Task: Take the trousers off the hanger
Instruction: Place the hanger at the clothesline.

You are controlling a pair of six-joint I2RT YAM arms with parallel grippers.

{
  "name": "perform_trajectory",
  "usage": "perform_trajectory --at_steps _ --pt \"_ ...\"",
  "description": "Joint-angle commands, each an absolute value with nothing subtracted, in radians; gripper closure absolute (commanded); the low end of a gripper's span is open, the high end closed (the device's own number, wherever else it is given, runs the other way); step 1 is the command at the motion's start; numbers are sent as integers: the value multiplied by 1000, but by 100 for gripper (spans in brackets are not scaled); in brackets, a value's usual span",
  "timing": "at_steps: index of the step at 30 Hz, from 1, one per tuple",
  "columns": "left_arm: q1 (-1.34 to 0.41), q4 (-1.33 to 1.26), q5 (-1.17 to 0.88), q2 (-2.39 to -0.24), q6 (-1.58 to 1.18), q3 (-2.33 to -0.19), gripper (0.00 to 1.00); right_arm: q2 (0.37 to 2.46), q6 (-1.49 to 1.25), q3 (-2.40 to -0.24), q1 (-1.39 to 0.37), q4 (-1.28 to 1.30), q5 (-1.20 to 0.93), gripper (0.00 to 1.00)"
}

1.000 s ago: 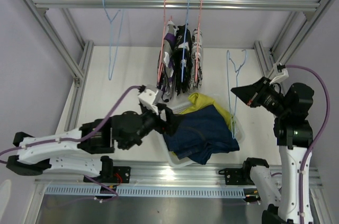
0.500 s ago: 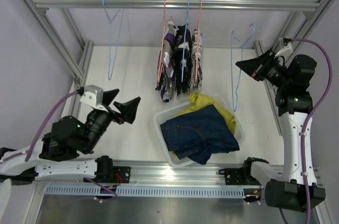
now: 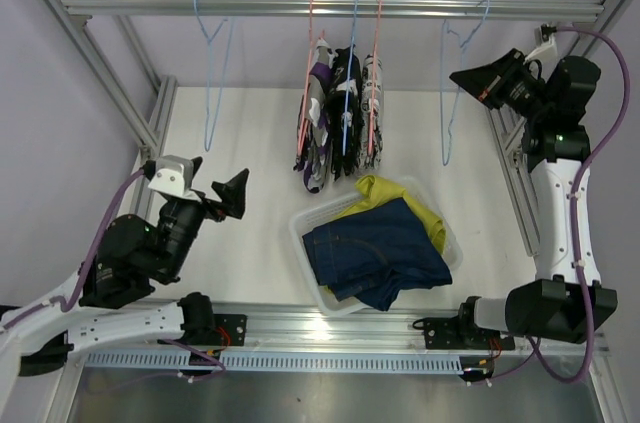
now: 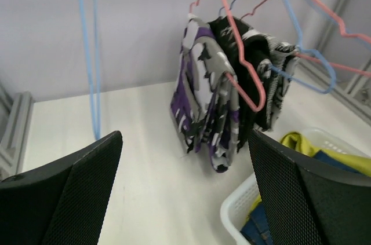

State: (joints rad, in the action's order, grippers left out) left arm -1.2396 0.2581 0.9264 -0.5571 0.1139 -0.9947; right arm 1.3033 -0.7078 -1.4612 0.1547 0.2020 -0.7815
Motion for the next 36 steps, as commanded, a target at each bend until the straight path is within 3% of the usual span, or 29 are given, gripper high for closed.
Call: perform_trajectory --at_steps 1,3,12,36 --pt "-1151 171 835 -491 134 -898 6 1361 -704 -1566 147 147 -766 100" --pt "-1080 187 779 -477 74 -873 6 1400 -680 -1624 132 178 -756 100" --pt "-1057 230 753 -469 38 -858 6 1511 -658 -1723 103 204 -726 100" --pt "-1058 235 750 -460 40 -842 5 1491 -595 -1582 118 207 -707 100"
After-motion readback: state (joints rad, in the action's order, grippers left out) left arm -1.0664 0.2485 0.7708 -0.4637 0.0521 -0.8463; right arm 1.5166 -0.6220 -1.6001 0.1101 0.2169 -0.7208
